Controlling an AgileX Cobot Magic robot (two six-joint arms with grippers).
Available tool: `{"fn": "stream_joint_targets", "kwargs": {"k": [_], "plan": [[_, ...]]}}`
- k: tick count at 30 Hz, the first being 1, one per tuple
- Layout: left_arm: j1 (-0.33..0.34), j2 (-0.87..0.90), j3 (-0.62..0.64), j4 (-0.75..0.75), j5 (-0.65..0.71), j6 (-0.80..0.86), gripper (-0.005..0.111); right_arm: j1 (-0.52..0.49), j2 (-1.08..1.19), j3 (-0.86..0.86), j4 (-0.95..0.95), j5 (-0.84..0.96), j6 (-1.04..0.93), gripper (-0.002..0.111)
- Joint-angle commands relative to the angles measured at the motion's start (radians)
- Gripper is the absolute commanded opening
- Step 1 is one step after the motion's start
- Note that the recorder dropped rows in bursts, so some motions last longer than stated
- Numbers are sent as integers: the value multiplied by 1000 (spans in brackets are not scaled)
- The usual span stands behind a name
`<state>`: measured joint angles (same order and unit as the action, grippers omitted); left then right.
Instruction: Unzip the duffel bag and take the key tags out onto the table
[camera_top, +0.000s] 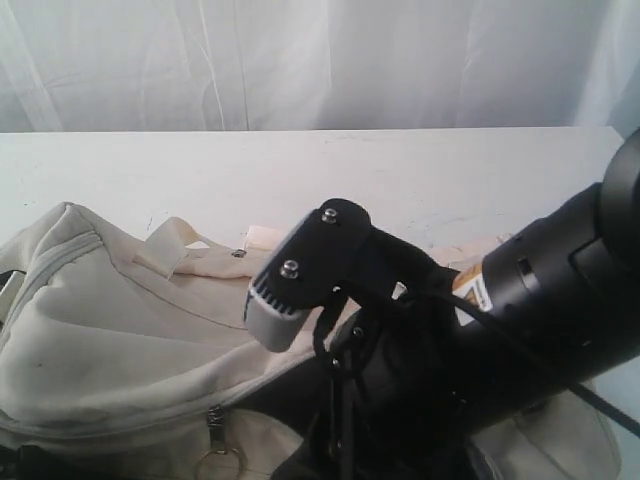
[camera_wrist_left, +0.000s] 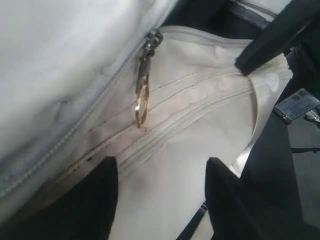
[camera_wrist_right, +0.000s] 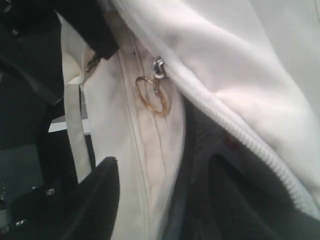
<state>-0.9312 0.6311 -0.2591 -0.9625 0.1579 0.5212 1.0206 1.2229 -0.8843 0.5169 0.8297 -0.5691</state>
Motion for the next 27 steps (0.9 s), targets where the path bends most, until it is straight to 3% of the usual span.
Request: {"fn": "stream_joint_targets", "kwargs": {"k": [1,3,5,8,10,12,17,22,27], "plan": [[0,0,6,-113,16,51,56,-5,21,2,4,-89,-14,52],[0,0,6,-181,16,98,56,-5,25,2,4,-123,-14,52],[0,-2,6,-345,39,238,52,-5,25,2,4,-147,-14,52],[0,-2,-13,-766,174,684,38,-5,25,2,4,-137,-14,52],[0,0,-26,-782,230,794,38,-5,25,2,4,-137,-14,52],[0,2,-32,-782,222,785,38,-5,25,2,4,-137,-14,52],[0,10,-68,-782,65,797,25,-5,25,2,4,-135,-12,52],[0,10,-28,-776,47,818,22,-5,25,2,4,-127,-12,52],[0,10,14,-608,75,818,25,-5,25,2,2,-112,-12,52]]}}
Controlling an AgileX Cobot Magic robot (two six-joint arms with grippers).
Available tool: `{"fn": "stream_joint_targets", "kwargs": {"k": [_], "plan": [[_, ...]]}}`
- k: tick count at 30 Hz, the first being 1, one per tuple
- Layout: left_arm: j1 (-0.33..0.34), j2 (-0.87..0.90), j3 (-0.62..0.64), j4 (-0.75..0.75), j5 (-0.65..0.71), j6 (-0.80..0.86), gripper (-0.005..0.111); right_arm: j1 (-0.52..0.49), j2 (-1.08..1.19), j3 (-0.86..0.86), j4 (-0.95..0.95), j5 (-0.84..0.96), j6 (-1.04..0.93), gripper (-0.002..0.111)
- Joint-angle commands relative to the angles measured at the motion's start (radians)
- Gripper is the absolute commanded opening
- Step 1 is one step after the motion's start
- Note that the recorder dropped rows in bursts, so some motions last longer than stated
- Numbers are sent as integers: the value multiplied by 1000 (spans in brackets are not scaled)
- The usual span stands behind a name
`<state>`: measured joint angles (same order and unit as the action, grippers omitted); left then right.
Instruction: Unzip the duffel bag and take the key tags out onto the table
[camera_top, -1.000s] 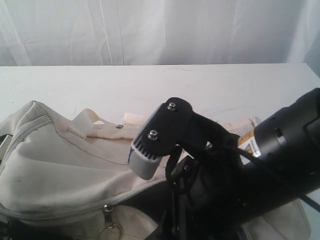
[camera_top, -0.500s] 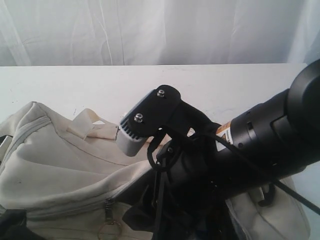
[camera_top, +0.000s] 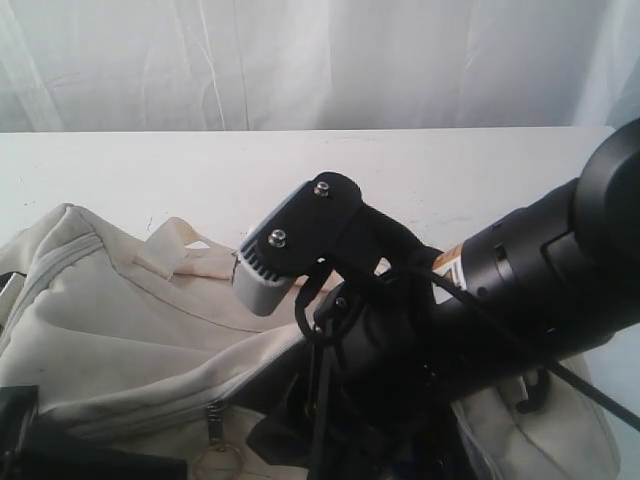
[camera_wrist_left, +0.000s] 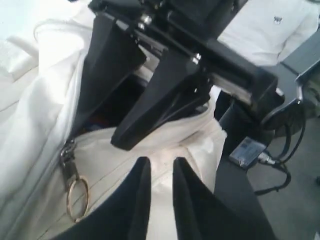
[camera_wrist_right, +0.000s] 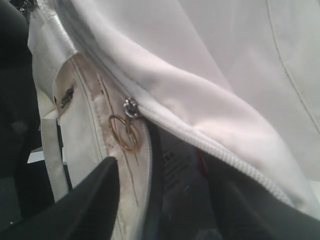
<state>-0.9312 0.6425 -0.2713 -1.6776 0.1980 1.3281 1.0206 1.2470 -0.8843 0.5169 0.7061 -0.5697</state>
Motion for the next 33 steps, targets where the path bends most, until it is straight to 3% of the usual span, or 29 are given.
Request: {"fn": "stream_joint_targets", "kwargs": {"k": [1,5,11,21,33], "plan": [[0,-2,27,131,40,11,27,-5,1,2,2,12,-11,52],[0,-2,27,165,53,11,41,-5,1,2,2,12,-11,52],[0,-2,51,171,-55,16,52,-5,1,2,2,10,-11,52],[0,11,72,165,-138,12,52,-5,1,2,8,10,-11,51],[0,198,27,141,-125,12,52,-5,1,2,9,22,-10,48]]}}
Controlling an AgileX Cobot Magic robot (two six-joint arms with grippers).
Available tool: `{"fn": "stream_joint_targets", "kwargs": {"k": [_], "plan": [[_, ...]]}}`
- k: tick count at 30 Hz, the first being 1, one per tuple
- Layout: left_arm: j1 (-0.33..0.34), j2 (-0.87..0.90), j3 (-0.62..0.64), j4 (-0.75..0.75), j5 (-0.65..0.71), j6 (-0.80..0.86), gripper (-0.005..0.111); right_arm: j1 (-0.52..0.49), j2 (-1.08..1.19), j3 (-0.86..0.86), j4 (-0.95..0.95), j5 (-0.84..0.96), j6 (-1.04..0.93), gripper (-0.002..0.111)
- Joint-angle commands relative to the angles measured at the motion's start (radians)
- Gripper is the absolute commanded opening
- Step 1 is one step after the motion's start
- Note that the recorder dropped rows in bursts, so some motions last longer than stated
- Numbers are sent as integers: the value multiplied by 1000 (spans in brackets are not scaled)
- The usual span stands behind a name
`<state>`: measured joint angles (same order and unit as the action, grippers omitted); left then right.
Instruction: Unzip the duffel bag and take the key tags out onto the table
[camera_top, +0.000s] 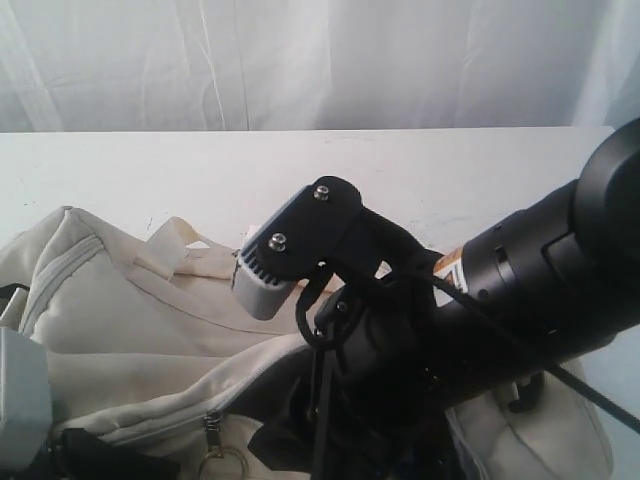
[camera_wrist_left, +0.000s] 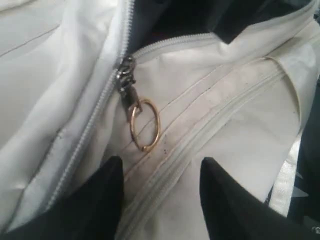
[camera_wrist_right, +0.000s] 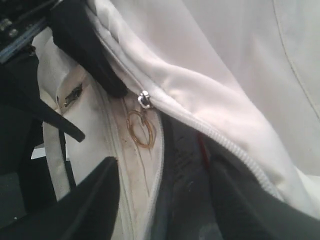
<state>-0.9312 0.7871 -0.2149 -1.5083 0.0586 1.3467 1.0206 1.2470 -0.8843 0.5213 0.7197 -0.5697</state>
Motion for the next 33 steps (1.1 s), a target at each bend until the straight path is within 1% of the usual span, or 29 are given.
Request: {"fn": "stream_joint_targets", "kwargs": {"k": [1,4,9,17,20,31,33], "plan": [[0,68,-41,-28,12,-6,52,-5,1,2,5,12,-10,47],[0,110,-64,-31,12,-6,52,-5,1,2,5,41,-10,43],[0,169,-81,-31,14,-6,51,-5,1,2,5,92,-10,44],[0,214,-128,-31,14,-6,36,-5,1,2,0,90,-10,44],[0,214,-128,-31,14,-6,36,-5,1,2,-2,56,-10,44],[0,213,-128,-31,22,-8,36,-5,1,2,-2,55,-10,44],[0,213,-128,-15,73,10,36,-5,1,2,-2,55,-10,44]]}}
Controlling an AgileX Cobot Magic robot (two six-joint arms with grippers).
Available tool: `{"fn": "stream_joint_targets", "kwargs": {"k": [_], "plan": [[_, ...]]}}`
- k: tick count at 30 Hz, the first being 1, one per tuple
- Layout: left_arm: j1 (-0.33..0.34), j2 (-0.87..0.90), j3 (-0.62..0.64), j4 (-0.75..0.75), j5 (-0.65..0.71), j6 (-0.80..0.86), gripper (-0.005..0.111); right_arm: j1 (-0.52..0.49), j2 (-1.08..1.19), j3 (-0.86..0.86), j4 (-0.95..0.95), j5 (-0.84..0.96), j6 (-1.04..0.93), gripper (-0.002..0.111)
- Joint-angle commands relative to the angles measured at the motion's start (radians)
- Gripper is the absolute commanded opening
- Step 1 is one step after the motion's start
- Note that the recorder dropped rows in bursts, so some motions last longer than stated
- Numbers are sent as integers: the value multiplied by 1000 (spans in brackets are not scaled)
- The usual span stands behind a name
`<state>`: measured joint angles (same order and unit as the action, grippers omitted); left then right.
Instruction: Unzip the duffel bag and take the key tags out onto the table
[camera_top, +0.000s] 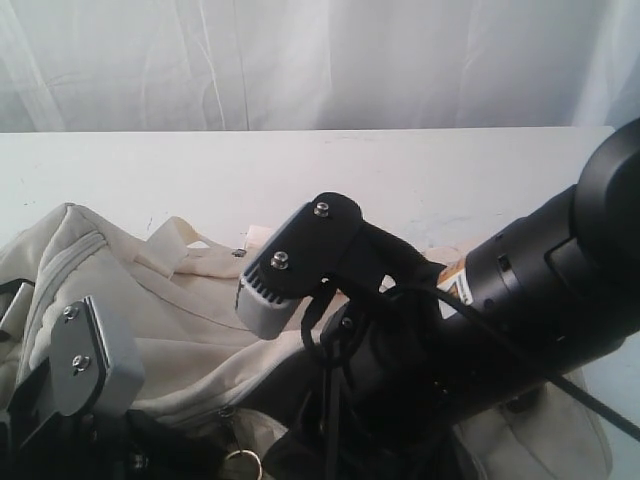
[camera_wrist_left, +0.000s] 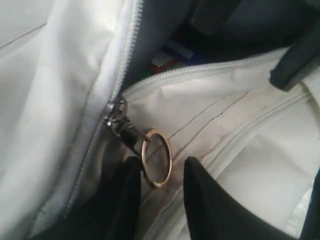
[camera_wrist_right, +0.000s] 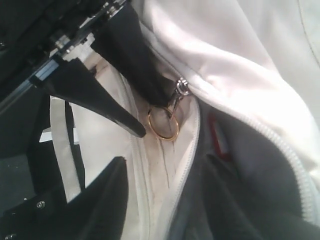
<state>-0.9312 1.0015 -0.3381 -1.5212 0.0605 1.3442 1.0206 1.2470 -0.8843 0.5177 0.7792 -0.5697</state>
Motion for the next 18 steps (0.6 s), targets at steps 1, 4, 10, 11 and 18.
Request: {"fn": "stream_joint_targets", "kwargs": {"k": [1,4,10,11,18], "plan": [[0,-2,-5,6,96,51,36,-5,1,2,2,-5,-10,44],[0,-2,-5,-9,122,95,36,-5,1,2,2,-5,-10,44],[0,-2,-5,157,122,-185,36,-5,1,2,2,-2,-10,44],[0,-2,-5,284,117,-303,36,-5,1,2,2,-2,-10,44],[0,-49,-5,872,64,-981,36,-5,1,2,2,-2,-10,44]]}}
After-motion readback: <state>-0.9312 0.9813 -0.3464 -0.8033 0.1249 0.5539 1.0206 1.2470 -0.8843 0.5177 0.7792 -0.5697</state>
